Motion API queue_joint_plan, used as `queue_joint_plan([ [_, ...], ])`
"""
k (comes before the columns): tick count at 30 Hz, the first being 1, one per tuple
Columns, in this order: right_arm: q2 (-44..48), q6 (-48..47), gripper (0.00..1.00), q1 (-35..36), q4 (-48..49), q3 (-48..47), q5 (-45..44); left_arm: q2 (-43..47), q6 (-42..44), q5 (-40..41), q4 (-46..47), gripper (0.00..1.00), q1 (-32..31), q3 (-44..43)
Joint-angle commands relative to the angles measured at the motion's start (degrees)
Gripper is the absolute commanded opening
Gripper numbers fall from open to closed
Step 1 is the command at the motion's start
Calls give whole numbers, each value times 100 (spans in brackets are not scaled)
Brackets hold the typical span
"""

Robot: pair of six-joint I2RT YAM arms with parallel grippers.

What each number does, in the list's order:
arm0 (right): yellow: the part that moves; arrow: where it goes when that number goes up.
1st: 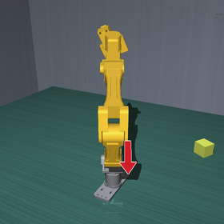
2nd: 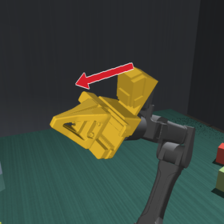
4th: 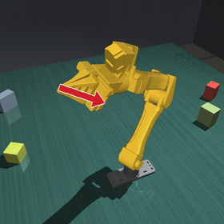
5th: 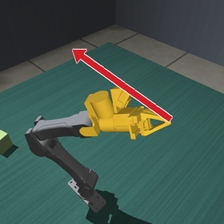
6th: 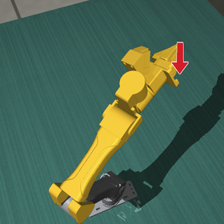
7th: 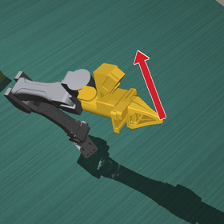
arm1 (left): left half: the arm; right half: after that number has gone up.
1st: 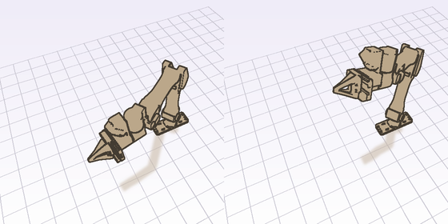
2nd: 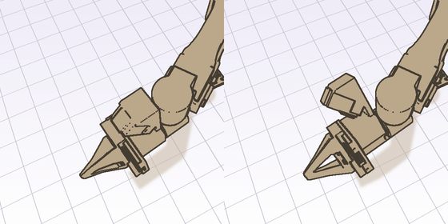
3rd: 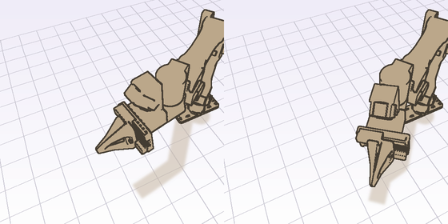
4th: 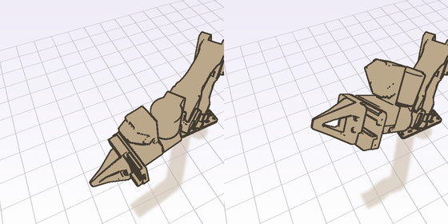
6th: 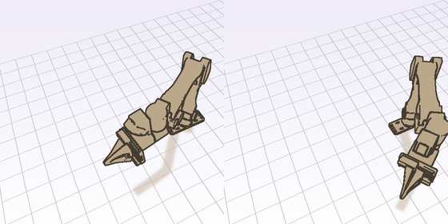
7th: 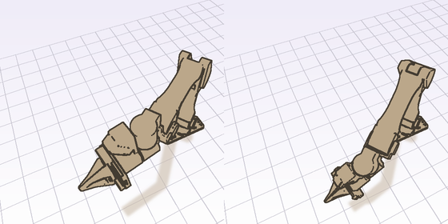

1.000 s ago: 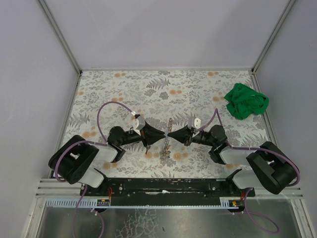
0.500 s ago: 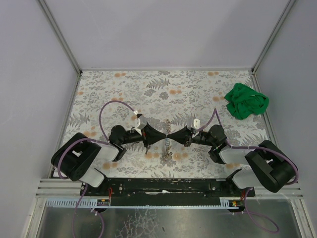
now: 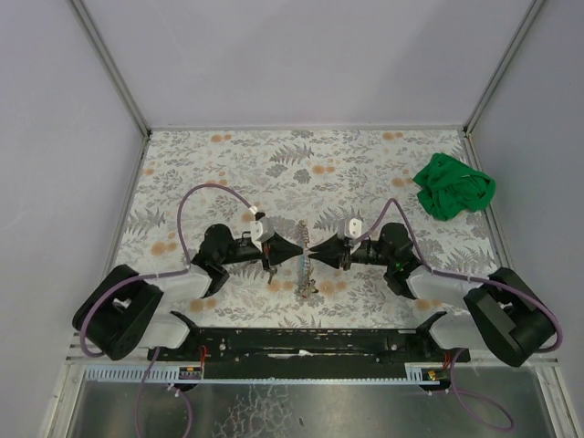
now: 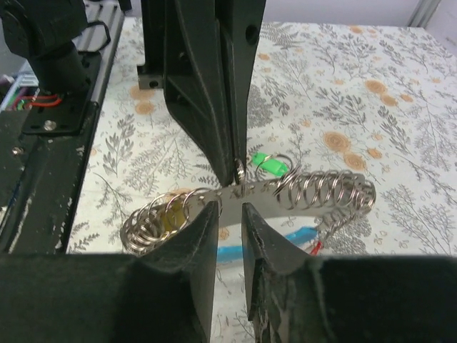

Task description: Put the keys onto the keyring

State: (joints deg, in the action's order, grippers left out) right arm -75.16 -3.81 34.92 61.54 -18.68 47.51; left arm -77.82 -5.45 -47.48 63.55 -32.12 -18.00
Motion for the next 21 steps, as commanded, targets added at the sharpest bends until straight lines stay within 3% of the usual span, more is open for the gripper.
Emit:
queue_joint_plan([
  [1,530,-978,28,-2,-1531,-383,-205,585,1331,470,-1688,0,-140,-403],
  [8,917,-1489,32,2,-2511,-658,-218,961,2257,1181,-3352,0,-602,-878],
  [21,749,-2139,33,-2,-3337,-1198,21,1197,2950,1996,-4859,0,-1191,-1507],
])
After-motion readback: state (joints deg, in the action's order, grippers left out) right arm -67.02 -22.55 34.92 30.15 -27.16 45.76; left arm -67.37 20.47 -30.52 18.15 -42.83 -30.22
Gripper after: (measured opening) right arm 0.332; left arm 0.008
